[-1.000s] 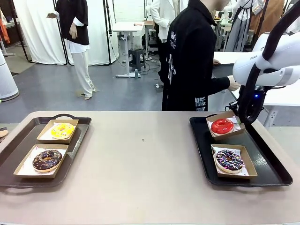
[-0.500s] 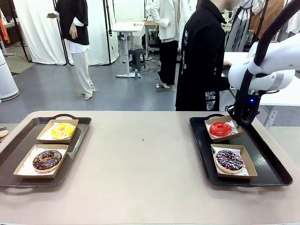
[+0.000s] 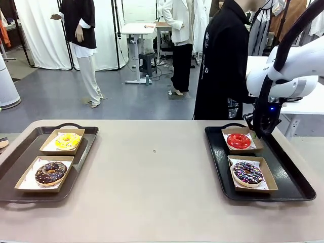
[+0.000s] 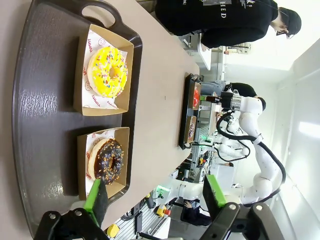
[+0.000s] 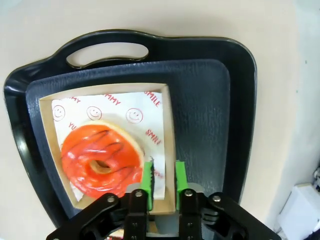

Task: Individually package the donuts and arrange them on the tray.
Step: Place the picked Paper togo box on the Handle tray.

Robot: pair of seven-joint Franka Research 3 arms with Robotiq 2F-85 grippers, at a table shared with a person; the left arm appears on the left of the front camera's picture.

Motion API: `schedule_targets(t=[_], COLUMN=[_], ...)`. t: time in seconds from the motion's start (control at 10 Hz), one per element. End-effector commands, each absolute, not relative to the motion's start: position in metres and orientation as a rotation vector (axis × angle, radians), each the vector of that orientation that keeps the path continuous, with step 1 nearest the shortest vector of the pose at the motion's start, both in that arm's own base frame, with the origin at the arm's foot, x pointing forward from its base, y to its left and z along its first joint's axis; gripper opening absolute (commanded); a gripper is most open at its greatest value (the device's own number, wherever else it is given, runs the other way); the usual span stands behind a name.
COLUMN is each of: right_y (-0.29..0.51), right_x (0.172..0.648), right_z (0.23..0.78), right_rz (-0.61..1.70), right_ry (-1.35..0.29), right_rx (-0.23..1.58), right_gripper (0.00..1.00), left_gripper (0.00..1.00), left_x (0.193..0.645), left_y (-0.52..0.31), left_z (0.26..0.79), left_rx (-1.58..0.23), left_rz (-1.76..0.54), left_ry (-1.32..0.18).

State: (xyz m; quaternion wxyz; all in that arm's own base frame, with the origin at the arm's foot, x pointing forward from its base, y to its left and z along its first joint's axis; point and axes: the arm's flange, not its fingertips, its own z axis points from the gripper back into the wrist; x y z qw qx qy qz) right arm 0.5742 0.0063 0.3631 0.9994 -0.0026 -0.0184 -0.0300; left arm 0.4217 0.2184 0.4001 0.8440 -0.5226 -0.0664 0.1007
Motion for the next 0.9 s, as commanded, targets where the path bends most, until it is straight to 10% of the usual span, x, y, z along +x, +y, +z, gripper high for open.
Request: schedule_targets(t=[0.0,0.1,0.3,0.5,0.6,0.8], right_y=[0.004,0.004,0.003,0.003,0.002,0.001], right_x=[0.575,0.575,0.575,0.575,0.574,0.565], right_z=[0.369,0.369,0.369,0.37,0.37,0.375], right_rz=[-0.07,-0.071,-0.071,-0.07,-0.072,-0.118], right_ry=[-0.038,-0.038,-0.037,-0.037,-0.035,-0.019], right_rx=[0.012,0.014,0.017,0.019,0.023,0.037], right_gripper=[0.84,1.0,1.0,0.68,0.93,0.78], left_gripper=[1.0,1.0,1.0,1.0,1.0,1.0], left_x=[0.419,0.419,0.419,0.419,0.419,0.419], left_y=[0.22,0.22,0.22,0.22,0.22,0.22], left_z=[0.4,0.4,0.4,0.4,0.4,0.4], left_rx=[-1.102,-1.102,-1.102,-1.102,-1.102,-1.102], left_rz=[0.196,0.196,0.196,0.196,0.196,0.196], left_ry=[-0.147,-0.147,-0.147,-0.147,-0.147,-0.147])
